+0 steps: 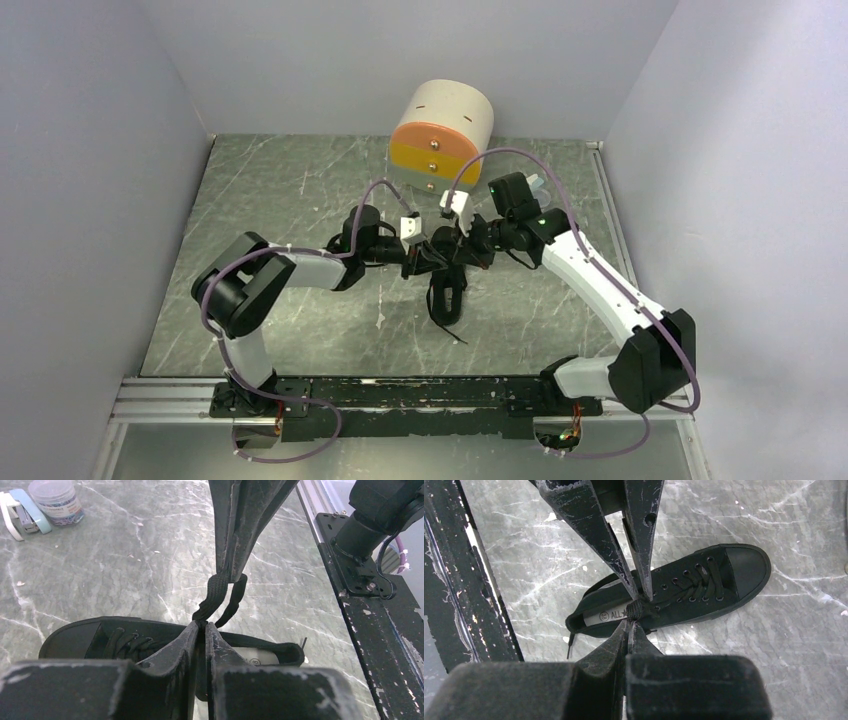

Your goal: Tie the shoes

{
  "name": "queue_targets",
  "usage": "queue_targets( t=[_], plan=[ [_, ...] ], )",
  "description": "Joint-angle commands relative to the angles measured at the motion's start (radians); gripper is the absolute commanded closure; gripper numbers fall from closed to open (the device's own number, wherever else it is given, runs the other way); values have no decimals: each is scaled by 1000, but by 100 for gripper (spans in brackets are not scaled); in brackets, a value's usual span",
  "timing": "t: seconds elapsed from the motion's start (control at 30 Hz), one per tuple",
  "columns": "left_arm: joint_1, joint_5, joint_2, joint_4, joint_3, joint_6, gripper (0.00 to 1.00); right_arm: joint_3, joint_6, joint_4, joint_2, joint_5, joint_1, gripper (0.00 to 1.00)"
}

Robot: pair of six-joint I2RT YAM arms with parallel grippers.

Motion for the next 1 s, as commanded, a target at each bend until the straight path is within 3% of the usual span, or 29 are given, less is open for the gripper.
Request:
queue_targets(
  t=[0.0,0.17,0.43,0.63,0.77,0.87,0.97],
  plan=[
    [-11,2,25,127,4,-16,81,37,-16,2,14,3,8,100],
    [-14,0,44,164,-2,-31,68,47,-12,7,25,9,10,100],
    [-12,-31,52,160,1,-27,61,50,-7,13,34,6,10,100],
    [93,28,40,211,-55,-111,49,52,-10,8,35,17,12,100],
    [111,80,46,43,-30,33,26,49,-12,16,43,21,15,100],
    [111,106,80,122,-37,-22,27,58,-8,19,55,15,19,100],
    [109,132,122,190,-25,-100,34,66,-6,26,68,15,21,100]
  ],
)
